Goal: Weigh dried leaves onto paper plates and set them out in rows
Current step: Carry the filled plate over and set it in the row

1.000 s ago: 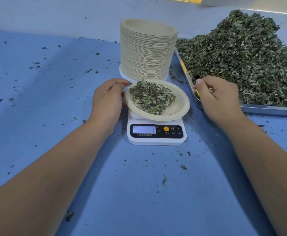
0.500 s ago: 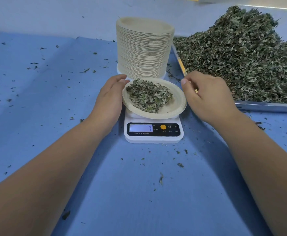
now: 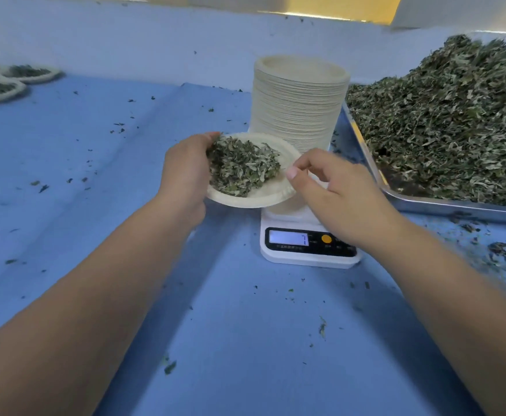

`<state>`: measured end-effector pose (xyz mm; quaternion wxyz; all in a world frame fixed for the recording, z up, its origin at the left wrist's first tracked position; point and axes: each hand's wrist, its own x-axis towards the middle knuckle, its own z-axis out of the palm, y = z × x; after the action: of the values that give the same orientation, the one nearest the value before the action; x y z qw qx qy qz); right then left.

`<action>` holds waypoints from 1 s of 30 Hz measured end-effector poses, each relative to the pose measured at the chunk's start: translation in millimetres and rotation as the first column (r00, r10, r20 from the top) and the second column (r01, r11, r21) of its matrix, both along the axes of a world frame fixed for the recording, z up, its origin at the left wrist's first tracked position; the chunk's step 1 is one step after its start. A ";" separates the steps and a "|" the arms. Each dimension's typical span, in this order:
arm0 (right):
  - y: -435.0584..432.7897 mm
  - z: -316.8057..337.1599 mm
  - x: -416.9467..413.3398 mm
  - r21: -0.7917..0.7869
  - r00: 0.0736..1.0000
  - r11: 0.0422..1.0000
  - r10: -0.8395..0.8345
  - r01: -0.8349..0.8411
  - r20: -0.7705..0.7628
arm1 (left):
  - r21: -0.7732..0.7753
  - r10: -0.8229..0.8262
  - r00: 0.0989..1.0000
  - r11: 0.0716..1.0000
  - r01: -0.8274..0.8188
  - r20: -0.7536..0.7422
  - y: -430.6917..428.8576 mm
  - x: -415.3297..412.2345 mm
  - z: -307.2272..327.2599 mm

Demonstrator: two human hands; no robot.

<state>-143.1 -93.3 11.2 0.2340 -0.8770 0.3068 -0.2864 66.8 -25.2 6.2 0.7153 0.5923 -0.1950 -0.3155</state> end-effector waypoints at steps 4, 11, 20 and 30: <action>15.6 3.6 37.9 0.039 0.982 0.986 0.163 -0.160 -0.097 | 0.042 0.012 0.998 0.999 -0.014 0.068 40.1 40.3 6.0; 53.2 -8.3 154.8 0.006 0.936 0.946 0.321 -0.324 -0.146 | 0.110 0.260 0.953 0.954 -0.278 0.153 108.5 139.1 -4.1; 91.5 -36.4 326.4 0.059 0.894 0.902 0.432 -0.428 -0.120 | 0.195 0.434 0.832 0.834 -0.516 0.344 178.5 287.9 -21.4; 111.0 -50.7 506.1 -0.029 0.902 0.921 0.372 -0.387 -0.220 | 0.106 0.643 0.695 0.705 -0.701 0.322 229.0 401.2 -33.8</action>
<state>363.0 17.7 -39.6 0.2197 -0.9531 0.1424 -0.1521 468.1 203.8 -27.5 0.6782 0.7339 -0.0194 0.0309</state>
